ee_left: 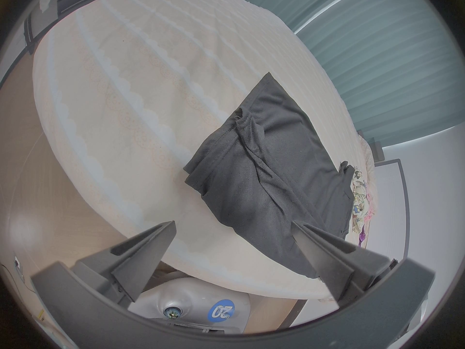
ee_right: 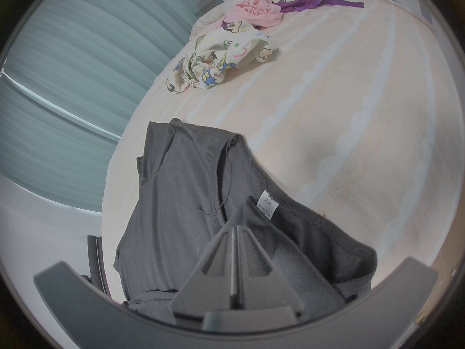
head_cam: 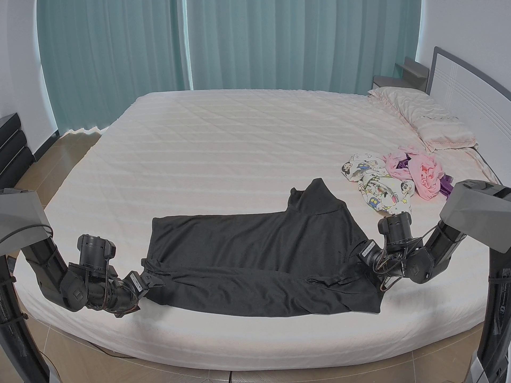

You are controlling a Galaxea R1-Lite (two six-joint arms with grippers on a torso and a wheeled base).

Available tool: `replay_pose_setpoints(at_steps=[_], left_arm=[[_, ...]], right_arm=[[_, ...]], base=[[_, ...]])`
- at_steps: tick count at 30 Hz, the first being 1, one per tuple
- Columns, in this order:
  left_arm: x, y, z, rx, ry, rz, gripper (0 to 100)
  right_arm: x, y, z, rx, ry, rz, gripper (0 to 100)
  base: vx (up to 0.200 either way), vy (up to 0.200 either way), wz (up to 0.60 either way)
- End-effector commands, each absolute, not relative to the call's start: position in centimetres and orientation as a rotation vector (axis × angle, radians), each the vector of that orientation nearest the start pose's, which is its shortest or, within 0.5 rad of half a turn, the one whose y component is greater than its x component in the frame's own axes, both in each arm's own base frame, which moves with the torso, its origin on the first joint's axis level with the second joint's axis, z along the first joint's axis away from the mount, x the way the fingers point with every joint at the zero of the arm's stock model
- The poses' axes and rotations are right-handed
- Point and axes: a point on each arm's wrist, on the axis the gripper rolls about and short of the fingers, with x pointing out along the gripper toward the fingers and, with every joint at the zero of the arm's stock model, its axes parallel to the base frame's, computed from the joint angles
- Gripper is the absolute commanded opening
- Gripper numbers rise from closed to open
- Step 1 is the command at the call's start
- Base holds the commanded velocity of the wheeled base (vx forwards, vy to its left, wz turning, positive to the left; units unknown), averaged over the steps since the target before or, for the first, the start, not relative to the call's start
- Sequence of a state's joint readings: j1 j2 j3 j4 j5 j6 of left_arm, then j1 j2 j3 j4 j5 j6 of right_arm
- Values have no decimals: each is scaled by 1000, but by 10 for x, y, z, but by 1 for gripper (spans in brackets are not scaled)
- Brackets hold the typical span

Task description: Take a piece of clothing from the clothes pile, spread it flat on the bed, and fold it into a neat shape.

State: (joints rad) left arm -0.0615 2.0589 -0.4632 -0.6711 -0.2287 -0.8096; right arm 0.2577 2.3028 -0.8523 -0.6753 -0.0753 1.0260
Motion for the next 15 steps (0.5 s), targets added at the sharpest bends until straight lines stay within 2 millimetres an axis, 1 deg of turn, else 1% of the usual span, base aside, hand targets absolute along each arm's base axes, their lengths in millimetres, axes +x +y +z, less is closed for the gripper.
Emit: replay_pose_setpoints(at_steps=[1, 5, 7, 8, 10, 12, 13, 15], left_arm=[[272, -22, 6, -822, 988, 122, 100], [272, -22, 6, -820, 990, 122, 100], [272, -22, 6, -820, 990, 122, 100], [272, -22, 6, -820, 990, 122, 100], [272, -22, 6, -820, 990, 122, 100], [272, -22, 6, -822, 989, 122, 100], [272, -22, 6, -822, 990, 123, 100], [271, -22, 6, -822, 993, 124, 100]], right_arm=[[354, 92, 8, 855, 741, -208, 0], [348, 92, 29, 859, 709, -180, 0], [345, 91, 33, 855, 711, -178, 0], [339, 91, 37, 840, 733, -174, 0], [337, 90, 35, 822, 749, -174, 0], [339, 89, 28, 805, 763, -181, 0], [339, 89, 21, 801, 779, -192, 100], [341, 90, 11, 792, 803, -203, 100]], base=[[0, 0, 0], [0, 0, 0], [0, 0, 0], [0, 0, 0], [0, 0, 0], [0, 0, 0], [0, 0, 0], [0, 0, 0]])
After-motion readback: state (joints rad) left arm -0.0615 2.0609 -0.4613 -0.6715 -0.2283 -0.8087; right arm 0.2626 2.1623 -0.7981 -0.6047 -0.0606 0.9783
